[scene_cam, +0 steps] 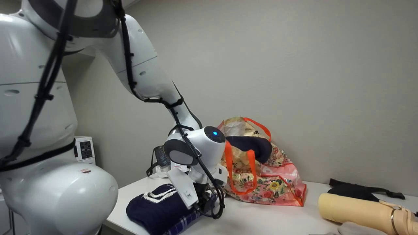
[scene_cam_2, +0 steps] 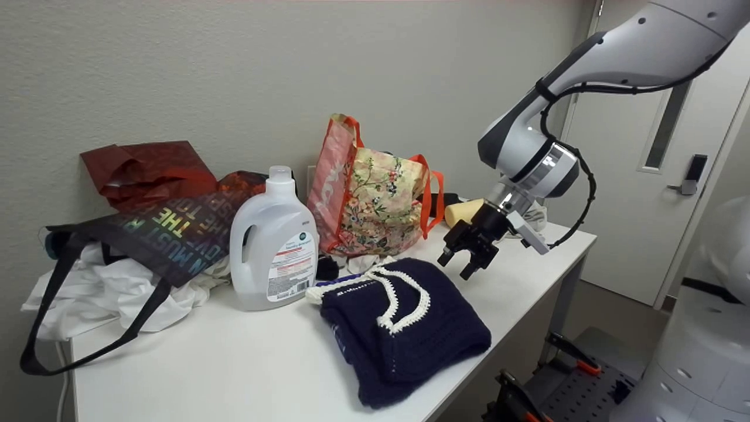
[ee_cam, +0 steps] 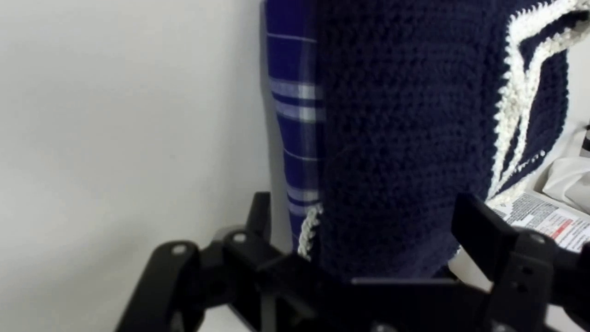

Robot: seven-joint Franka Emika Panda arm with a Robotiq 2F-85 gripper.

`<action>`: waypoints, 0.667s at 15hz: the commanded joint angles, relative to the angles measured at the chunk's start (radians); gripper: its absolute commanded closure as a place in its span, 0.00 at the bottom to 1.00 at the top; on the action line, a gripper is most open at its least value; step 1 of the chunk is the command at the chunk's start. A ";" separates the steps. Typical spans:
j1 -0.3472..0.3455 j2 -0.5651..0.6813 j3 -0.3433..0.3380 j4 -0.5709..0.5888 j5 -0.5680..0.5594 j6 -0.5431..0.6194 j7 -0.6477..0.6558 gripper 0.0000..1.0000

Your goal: Put the clothes in the bag

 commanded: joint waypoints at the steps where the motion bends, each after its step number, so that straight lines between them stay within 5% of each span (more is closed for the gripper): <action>1: 0.038 0.082 0.004 0.027 0.124 0.006 -0.101 0.00; 7: 0.070 0.175 0.019 0.072 0.291 -0.011 -0.191 0.00; 8: 0.074 0.185 0.021 0.077 0.309 -0.008 -0.200 0.20; 10: 0.077 0.204 0.025 0.088 0.325 -0.002 -0.203 0.32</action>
